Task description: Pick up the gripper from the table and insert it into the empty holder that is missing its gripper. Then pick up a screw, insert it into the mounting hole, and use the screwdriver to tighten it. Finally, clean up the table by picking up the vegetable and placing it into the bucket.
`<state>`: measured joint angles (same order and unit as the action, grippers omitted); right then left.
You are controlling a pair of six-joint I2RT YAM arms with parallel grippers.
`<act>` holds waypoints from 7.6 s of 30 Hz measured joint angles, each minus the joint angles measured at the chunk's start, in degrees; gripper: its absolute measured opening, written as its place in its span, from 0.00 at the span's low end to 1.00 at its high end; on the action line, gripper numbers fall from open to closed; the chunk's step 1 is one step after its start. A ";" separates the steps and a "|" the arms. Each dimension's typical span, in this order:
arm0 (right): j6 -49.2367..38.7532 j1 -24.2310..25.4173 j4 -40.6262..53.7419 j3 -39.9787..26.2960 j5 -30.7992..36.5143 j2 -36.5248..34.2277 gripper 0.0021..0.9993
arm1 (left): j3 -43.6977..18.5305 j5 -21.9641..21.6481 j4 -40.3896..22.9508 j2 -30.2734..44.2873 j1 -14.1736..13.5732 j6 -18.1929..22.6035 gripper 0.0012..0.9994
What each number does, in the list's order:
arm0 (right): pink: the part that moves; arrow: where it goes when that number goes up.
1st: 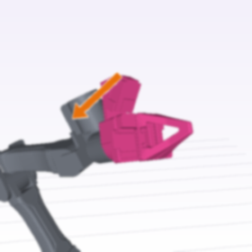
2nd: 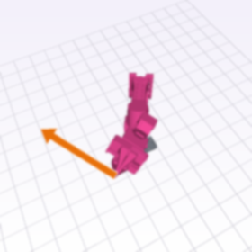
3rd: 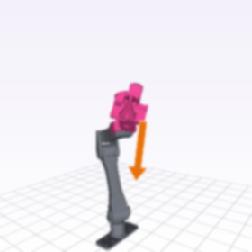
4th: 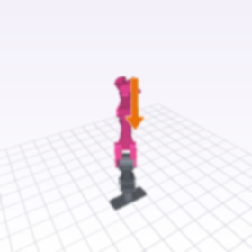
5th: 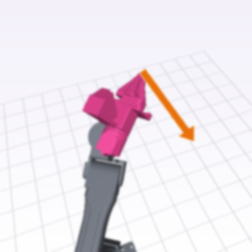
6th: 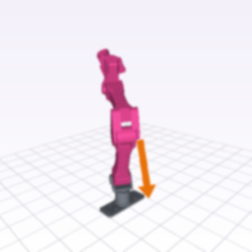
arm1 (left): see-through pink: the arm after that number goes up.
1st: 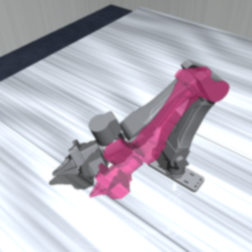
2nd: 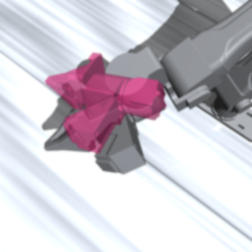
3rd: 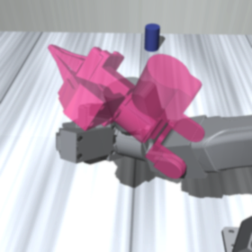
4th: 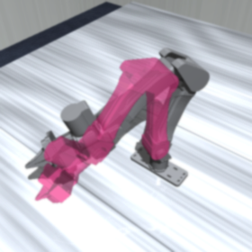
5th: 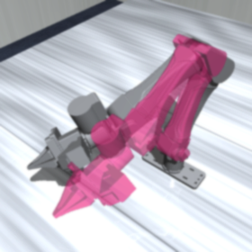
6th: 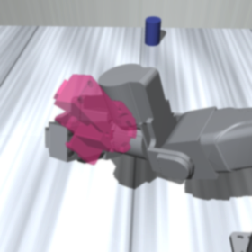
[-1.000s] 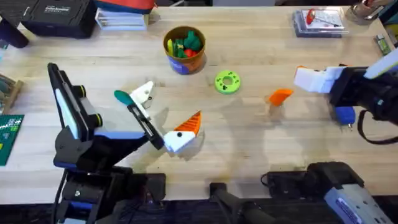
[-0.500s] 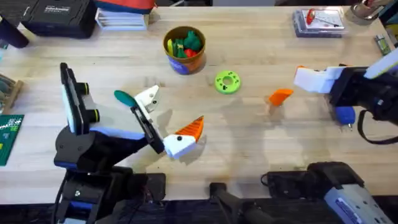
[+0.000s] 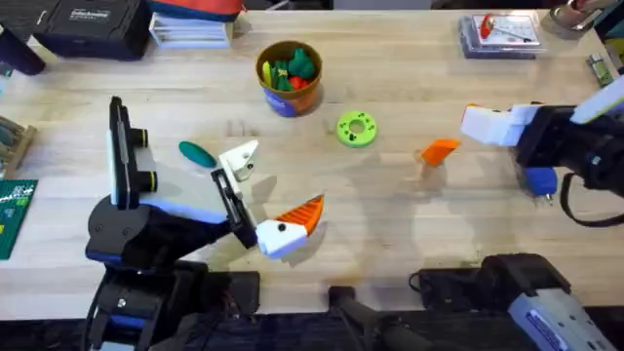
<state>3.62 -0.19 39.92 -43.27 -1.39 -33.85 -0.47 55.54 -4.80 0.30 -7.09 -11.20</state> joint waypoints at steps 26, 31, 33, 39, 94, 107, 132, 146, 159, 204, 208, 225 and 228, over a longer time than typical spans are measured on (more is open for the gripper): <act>-29.56 -2.89 18.76 -16.81 -0.41 -40.06 0.99 | 0.00 0.40 -0.10 0.00 0.00 -0.02 0.99; -34.56 -3.34 18.58 -16.81 1.79 -45.25 0.98 | 0.00 0.40 -0.11 0.00 0.02 -0.02 0.99; -35.37 -3.34 18.58 -16.81 2.16 -46.85 0.94 | 0.00 0.40 -0.11 0.01 0.00 -0.02 0.99; -36.56 -3.34 18.05 -16.81 2.53 -50.23 0.75 | 0.00 0.40 -0.11 0.01 0.00 -0.02 0.99; 25.01 -14.43 -34.60 1.14 -67.90 -50.81 0.01 | 0.00 0.41 -0.11 0.00 0.01 -0.02 0.99; 48.89 -24.21 -57.65 1.14 -74.66 -59.56 0.01 | 0.00 0.43 -0.11 0.00 0.00 -0.02 0.99; 56.43 -26.89 -59.22 -1.47 -74.17 -59.55 0.01 | 0.00 0.36 -0.09 0.01 0.17 0.00 0.99; 58.16 -28.44 -59.73 -5.74 -73.50 -65.24 0.00 | 0.00 -0.92 -0.08 0.02 0.62 -1.42 0.99; 60.37 -33.05 -59.56 -10.38 -70.14 -68.17 0.00 | 0.00 -3.51 0.22 0.02 1.36 -1.82 0.99; 64.27 -35.40 -64.74 -11.13 -59.51 -68.13 0.11 | 0.00 -7.73 0.55 0.12 1.79 -2.22 0.99; 63.89 -35.63 -64.78 -11.13 -58.82 -68.13 0.19 | 0.00 -6.48 0.53 0.13 1.73 -1.88 0.99; 62.94 -35.80 -65.22 -11.13 -59.54 -68.19 0.87 | 0.00 -0.40 0.02 0.07 0.37 -1.22 0.99; 62.01 -35.17 -65.24 -11.13 -59.52 -68.17 0.99 | 0.00 0.03 -0.04 0.07 0.37 -1.22 0.99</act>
<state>65.63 -35.36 -25.32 -54.39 -60.90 -102.02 -0.47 55.57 -4.84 0.36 -6.72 -12.43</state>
